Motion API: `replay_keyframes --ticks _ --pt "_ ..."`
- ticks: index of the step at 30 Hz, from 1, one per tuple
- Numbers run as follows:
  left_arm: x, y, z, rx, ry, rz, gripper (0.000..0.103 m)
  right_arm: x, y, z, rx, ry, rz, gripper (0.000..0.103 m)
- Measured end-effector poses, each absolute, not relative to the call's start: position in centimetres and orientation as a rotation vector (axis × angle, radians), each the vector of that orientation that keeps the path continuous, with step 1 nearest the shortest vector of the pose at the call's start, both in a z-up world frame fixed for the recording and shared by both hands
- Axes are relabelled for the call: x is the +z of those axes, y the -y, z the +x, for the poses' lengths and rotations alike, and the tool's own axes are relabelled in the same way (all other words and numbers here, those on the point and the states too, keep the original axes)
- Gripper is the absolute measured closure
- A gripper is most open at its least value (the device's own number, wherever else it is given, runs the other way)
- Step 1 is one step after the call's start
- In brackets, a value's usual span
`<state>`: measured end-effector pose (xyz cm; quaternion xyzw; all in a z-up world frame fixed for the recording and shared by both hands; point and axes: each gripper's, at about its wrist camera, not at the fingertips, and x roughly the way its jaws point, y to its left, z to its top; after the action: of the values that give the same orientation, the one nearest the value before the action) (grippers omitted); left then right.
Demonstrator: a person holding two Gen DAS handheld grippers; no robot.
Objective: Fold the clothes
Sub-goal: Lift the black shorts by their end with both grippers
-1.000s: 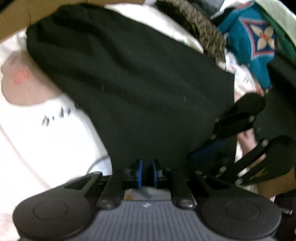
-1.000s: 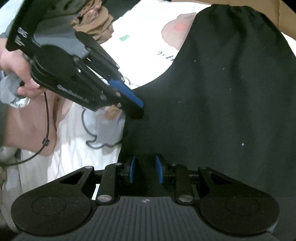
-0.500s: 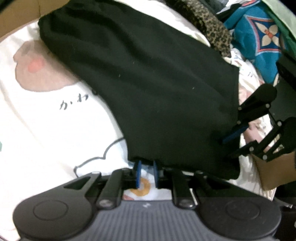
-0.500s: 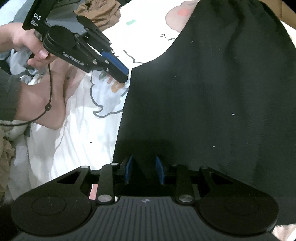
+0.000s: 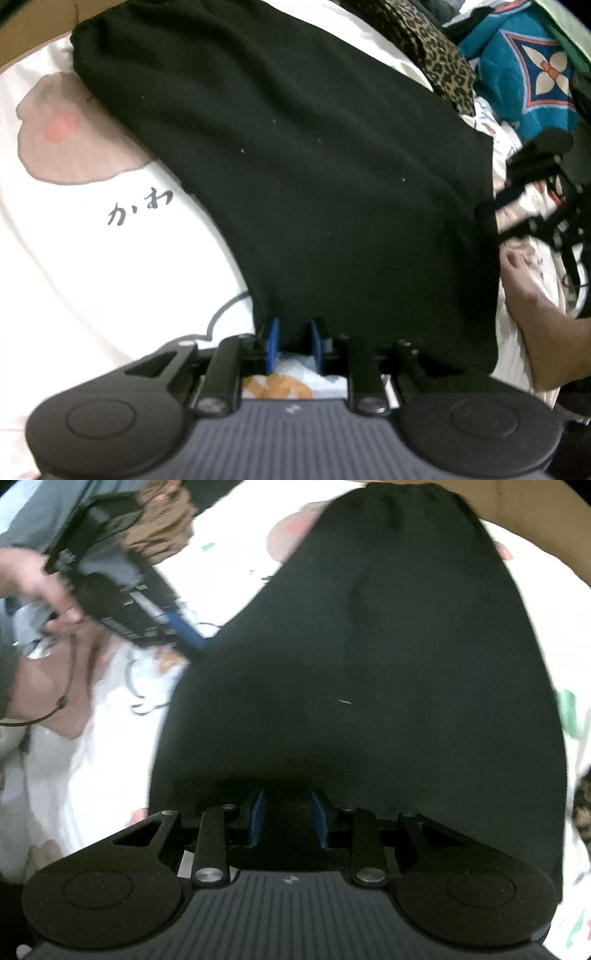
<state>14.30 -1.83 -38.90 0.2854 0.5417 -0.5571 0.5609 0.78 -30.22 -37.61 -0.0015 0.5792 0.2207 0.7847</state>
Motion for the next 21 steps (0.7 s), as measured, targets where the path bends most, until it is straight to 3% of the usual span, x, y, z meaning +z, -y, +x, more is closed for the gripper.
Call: replay_keyframes --ticks 4,8,11,21 --pt "-38.2 2.5 14.1 -1.311 -1.281 0.709 0.080 -37.6 33.3 -0.4 0.380 -1.223 0.043 0.068" --pt "-37.2 3.3 14.1 -1.296 -1.302 0.735 0.067 -37.6 36.7 -1.9 0.295 -1.200 0.101 0.068" --pt "-36.5 3.8 13.9 -1.274 -1.314 0.749 0.062 -37.4 39.1 -3.0 0.222 -1.153 0.148 0.068" --pt "-34.7 5.9 13.1 -1.129 -1.389 0.680 0.060 -38.9 46.6 -6.6 0.013 -1.032 0.381 0.068"
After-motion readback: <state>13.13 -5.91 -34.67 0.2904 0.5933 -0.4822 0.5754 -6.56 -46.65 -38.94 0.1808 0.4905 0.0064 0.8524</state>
